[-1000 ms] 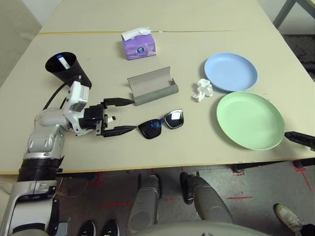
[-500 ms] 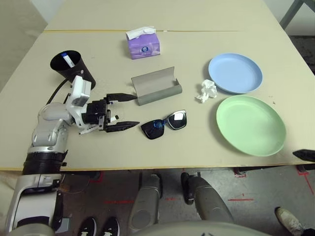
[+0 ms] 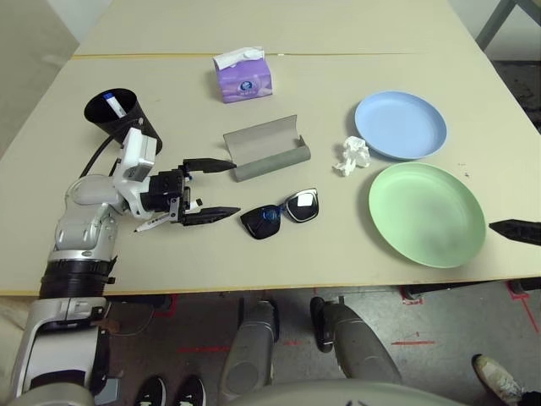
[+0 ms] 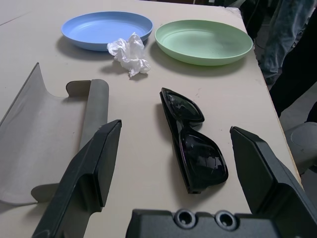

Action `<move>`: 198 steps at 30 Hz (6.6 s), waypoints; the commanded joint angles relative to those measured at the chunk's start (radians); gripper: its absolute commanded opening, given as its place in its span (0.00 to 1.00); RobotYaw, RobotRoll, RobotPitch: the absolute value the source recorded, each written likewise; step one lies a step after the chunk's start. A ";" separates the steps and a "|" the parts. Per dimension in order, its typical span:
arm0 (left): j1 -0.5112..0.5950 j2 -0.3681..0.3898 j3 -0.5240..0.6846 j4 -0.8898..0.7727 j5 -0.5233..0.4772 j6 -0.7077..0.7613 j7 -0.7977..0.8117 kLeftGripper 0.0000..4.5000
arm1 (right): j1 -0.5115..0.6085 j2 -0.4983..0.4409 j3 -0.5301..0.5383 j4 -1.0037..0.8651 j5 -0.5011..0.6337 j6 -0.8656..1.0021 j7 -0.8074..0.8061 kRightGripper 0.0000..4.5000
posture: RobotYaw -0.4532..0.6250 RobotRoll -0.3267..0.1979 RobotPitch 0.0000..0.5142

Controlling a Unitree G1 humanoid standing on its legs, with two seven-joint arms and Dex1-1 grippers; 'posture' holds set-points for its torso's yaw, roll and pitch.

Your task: Organize and tidy the items on the table.

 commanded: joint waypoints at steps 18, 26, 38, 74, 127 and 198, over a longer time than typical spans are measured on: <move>0.046 0.014 0.011 -0.049 -0.005 0.004 0.013 0.99 | -0.041 0.210 0.105 -0.020 -0.049 0.036 -0.119 1.00 | 0.38 0.62 0.47; 0.049 0.011 0.012 -0.059 -0.008 0.008 0.027 1.00 | -0.039 0.196 0.110 -0.022 -0.002 0.038 -0.104 0.53 | 0.38 0.62 0.47; 0.039 0.004 0.004 -0.045 -0.003 0.005 0.034 1.00 | -0.037 0.153 0.091 -0.004 0.016 0.038 -0.089 0.00 | 0.37 0.62 0.46; 0.119 0.002 0.013 -0.095 -0.004 -0.002 0.063 1.00 | -1.358 0.239 0.889 1.278 -0.754 -0.572 0.221 0.00 | 0.39 0.62 0.50; 0.200 -0.040 -0.003 -0.187 -0.008 0.011 0.130 1.00 | -1.438 0.282 0.768 1.494 -1.053 -0.775 0.284 0.98 | 0.39 0.62 0.52; 0.196 0.065 0.105 -0.136 -0.014 0.023 0.195 1.00 | -0.334 0.681 0.732 0.165 -0.811 -1.162 -0.050 0.99 | 0.43 0.62 0.50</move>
